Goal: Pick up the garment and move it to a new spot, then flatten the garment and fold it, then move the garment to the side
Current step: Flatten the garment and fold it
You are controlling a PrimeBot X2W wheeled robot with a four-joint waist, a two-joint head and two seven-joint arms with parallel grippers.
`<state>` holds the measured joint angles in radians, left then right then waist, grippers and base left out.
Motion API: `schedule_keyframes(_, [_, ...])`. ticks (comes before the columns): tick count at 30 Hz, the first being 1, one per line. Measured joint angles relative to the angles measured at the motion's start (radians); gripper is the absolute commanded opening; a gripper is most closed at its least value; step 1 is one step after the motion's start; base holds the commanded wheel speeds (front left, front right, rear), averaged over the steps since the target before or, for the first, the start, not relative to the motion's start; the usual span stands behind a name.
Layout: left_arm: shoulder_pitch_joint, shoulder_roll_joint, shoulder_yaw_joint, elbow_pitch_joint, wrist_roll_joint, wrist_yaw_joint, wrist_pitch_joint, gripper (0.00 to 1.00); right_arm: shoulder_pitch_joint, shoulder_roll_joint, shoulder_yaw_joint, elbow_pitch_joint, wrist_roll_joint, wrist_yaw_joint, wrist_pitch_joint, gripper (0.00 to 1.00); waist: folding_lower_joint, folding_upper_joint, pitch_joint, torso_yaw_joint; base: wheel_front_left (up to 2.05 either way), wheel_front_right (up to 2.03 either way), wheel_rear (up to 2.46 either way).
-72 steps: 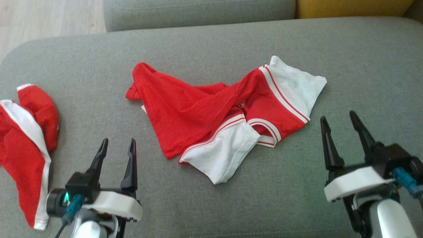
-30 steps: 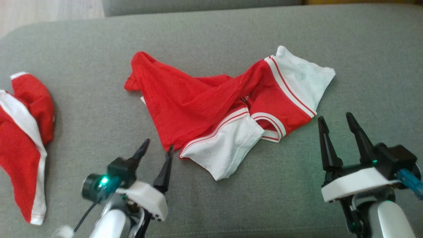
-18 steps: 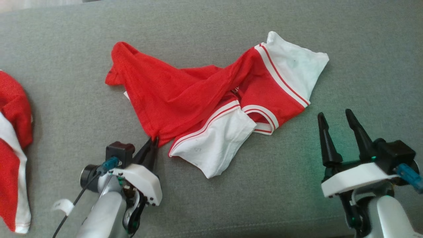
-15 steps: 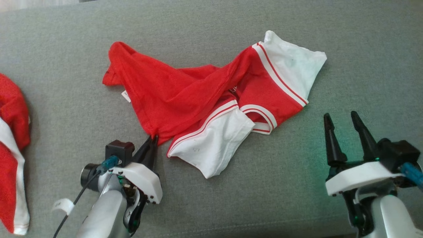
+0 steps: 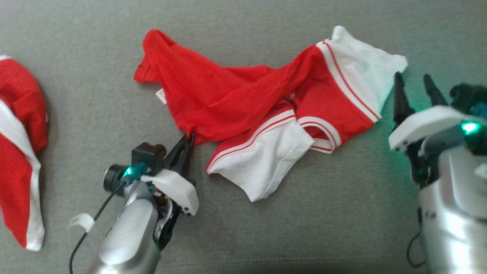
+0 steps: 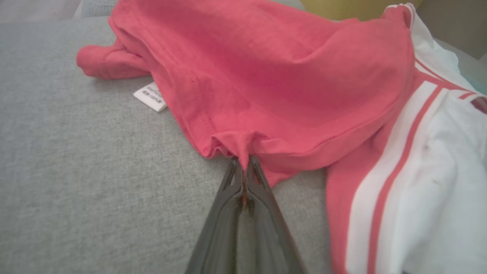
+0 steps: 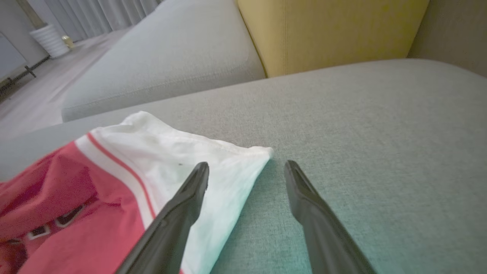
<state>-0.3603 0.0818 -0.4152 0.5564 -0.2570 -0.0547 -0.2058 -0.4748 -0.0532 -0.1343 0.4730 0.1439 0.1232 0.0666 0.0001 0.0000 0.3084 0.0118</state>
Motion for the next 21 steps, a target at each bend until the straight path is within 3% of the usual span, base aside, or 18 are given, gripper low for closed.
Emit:
schedule_keyframes(10, [-0.045, -0.012, -0.029, -0.041, 0.002, -0.007, -0.025, 0.0, -0.238, -0.041, -0.065, 0.377, -0.057, 0.0, -0.009, 1.0, 0.0001, 0.0, 0.06, 0.053, 0.0, 0.0, 0.0])
schedule_keyframes(11, [-0.048, -0.012, -0.029, -0.042, 0.002, -0.007, -0.025, 0.0, -0.258, -0.046, -0.061, 0.401, -0.056, 0.0, -0.011, 0.91, 0.0, 0.0, 0.063, 0.056, 0.0, 0.0, 0.0])
schedule_keyframes(12, [-0.049, -0.011, -0.029, -0.045, 0.002, -0.007, -0.028, 0.0, -0.278, -0.053, -0.055, 0.423, -0.055, 0.0, -0.011, 0.4, -0.0001, 0.0, 0.066, 0.058, 0.0, 0.0, 0.0])
schedule_keyframes(13, [-0.051, -0.011, -0.028, -0.046, 0.002, -0.007, -0.03, 0.0, -0.295, -0.06, -0.05, 0.444, -0.054, 0.0, -0.014, 0.0, 0.0, 0.0, 0.068, 0.059, 0.0, 0.0, 0.0])
schedule_keyframes(21, [-0.051, 0.007, 0.024, -0.163, -0.001, 0.014, -0.043, 0.0, -0.319, -0.071, 0.059, 0.49, 0.021, 0.0, -0.14, 0.0, -0.0001, 0.0, 0.045, 0.053, 0.0, 0.0, 0.0])
